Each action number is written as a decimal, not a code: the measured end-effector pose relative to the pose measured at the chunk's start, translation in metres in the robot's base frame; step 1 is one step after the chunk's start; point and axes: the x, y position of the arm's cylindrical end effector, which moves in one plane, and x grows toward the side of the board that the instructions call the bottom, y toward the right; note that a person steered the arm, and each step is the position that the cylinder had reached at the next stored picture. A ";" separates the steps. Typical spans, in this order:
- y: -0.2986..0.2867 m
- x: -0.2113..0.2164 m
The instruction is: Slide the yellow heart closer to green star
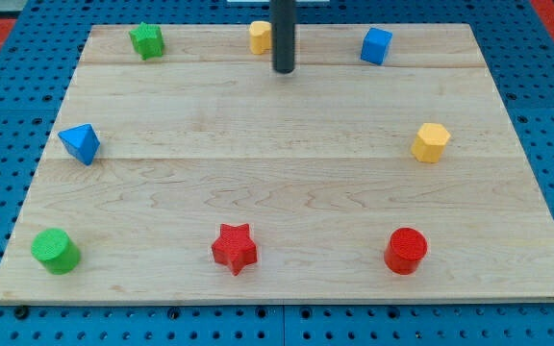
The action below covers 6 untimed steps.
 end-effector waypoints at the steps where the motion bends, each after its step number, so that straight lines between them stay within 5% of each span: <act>1: 0.033 -0.010; 3: 0.041 -0.072; 4: 0.003 -0.044; 6: -0.066 -0.066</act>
